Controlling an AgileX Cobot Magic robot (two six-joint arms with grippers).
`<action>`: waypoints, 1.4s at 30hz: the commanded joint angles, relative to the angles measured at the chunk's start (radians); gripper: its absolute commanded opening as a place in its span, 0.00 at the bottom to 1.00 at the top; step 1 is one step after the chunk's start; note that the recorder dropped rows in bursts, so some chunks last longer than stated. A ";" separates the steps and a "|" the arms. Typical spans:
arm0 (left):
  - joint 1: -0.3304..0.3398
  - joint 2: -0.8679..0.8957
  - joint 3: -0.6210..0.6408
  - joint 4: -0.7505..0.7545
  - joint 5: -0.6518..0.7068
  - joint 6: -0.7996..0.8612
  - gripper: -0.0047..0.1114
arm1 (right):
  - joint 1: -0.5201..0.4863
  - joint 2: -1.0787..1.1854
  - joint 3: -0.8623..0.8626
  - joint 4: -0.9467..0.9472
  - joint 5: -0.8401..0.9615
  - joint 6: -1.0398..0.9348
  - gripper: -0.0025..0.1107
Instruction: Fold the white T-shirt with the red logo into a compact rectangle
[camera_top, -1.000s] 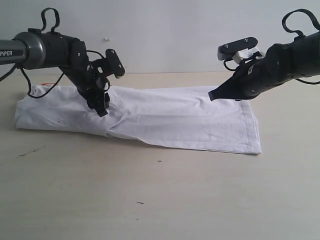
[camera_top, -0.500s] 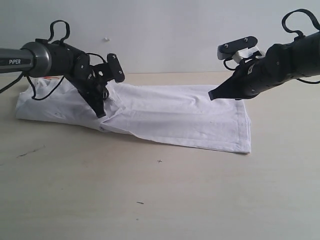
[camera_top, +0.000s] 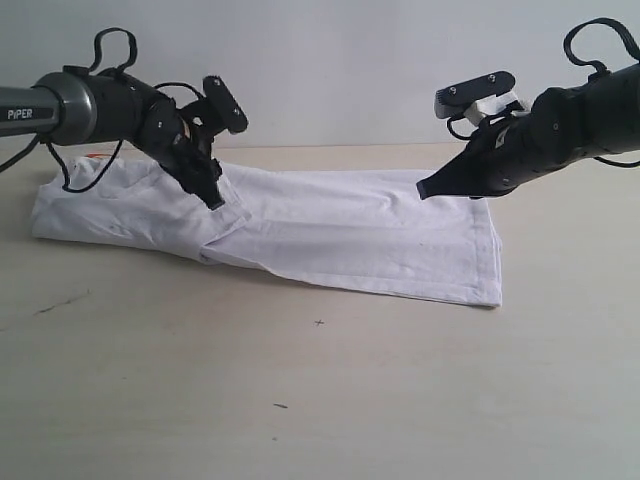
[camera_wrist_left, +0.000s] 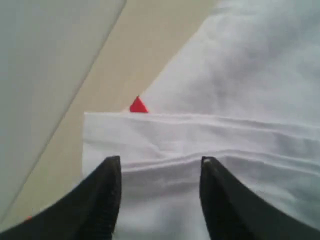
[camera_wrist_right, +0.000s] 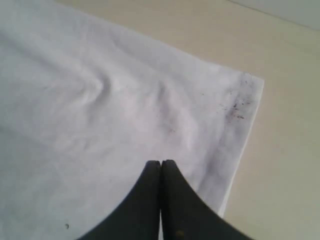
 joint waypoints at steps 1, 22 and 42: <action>0.063 -0.063 0.000 0.083 0.120 -0.297 0.43 | -0.001 0.009 -0.064 -0.011 0.104 0.031 0.02; 0.207 -0.128 0.375 -0.351 0.421 -0.029 0.04 | -0.001 0.055 -0.077 0.026 0.313 0.035 0.02; 0.207 -0.502 0.556 -0.498 0.183 -0.140 0.04 | 0.007 0.087 -0.077 0.086 0.295 0.031 0.02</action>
